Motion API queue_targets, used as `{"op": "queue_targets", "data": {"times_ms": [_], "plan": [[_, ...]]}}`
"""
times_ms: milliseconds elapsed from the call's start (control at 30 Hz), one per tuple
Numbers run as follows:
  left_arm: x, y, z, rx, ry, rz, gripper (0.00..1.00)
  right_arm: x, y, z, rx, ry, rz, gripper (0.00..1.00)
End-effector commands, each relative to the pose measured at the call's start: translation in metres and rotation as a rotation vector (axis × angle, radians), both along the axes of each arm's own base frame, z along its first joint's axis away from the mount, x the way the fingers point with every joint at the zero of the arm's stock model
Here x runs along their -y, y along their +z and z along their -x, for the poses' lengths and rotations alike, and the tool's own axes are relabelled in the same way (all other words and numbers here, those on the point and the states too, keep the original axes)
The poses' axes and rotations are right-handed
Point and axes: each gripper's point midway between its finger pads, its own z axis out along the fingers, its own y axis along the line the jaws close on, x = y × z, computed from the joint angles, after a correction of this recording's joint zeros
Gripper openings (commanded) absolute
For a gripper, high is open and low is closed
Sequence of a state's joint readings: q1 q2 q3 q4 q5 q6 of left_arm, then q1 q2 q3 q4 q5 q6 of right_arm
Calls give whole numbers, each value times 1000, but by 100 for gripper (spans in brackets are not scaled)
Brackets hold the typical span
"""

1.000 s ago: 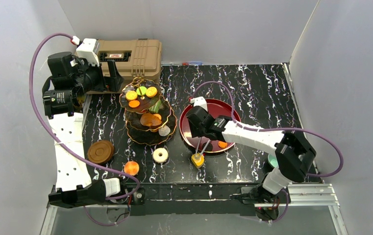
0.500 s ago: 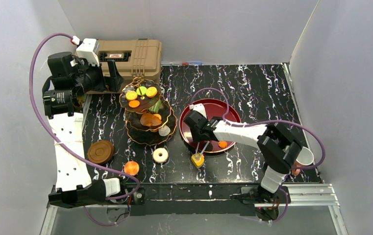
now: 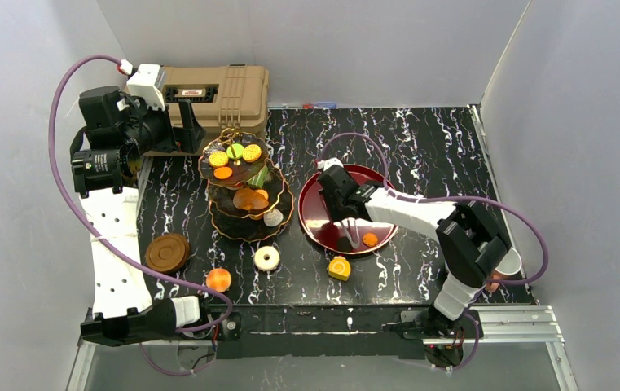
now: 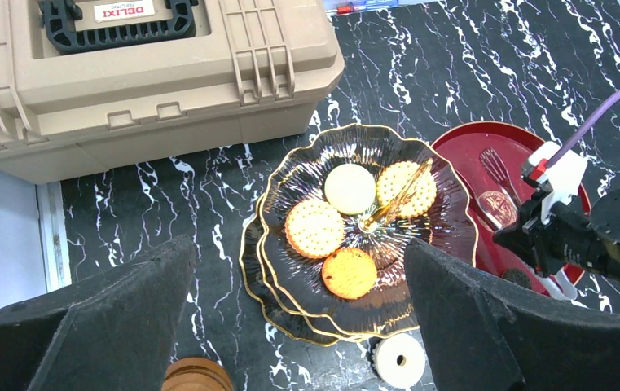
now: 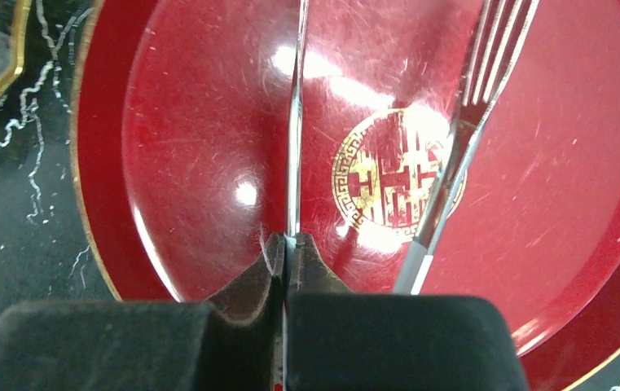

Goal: Serve the afternoon tea
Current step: Adjust the clamp on the tray, then move the tray at the center of the board.

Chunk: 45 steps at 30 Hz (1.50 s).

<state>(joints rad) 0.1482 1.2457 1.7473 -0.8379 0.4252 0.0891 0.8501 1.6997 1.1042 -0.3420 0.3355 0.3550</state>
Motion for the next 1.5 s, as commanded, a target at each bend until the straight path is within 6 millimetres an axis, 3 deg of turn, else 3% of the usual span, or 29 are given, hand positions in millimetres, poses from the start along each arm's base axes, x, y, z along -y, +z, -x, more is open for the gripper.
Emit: {"op": "queue_targets", "data": {"times_ms": [0, 133, 233, 433, 567, 700, 733, 767, 800, 900, 1033, 1100, 1267, 1300, 1467], "plan": [[-1, 7, 4, 24, -2, -6, 99, -18, 48, -21, 70, 174, -84, 1], [0, 7, 5, 27, -3, -6, 99, -13, 43, -24, 46, 276, -58, 1], [0, 7, 5, 27, -5, -8, 99, -5, 36, -23, 66, 327, -6, 12], [2, 5, 7, 18, -15, 0, 99, 8, 21, -25, 78, 362, 64, 22], [1, 6, 8, 21, -13, -4, 99, 9, 18, -24, 78, 356, 65, 43], [1, 6, 8, 22, -10, -7, 99, 11, 37, -31, 147, 296, 34, 64], [1, 6, 8, 20, -10, -6, 99, 12, 47, -33, 174, 280, 18, 73], [1, 5, 8, 19, -11, -4, 99, 10, 57, -34, 200, 266, -11, 93], [2, 6, 8, 19, -14, -4, 99, 7, 70, -34, 231, 262, -42, 98], [3, 7, 8, 20, -17, 1, 99, -9, 100, -20, 275, 258, -139, 98], [3, 8, 8, 22, -16, 5, 99, -39, 113, 23, 276, 333, -238, 98], [2, 7, 8, 21, -14, 2, 99, -49, 112, 50, 261, 357, -316, 98], [2, 6, 7, 17, -12, -1, 99, -66, 94, 92, 175, 404, -419, 98], [1, 5, 8, 17, -11, -1, 99, -70, 90, 99, 160, 416, -433, 95], [1, 6, 7, 16, -8, 1, 99, -85, 60, 122, 68, 451, -455, 59]]}}
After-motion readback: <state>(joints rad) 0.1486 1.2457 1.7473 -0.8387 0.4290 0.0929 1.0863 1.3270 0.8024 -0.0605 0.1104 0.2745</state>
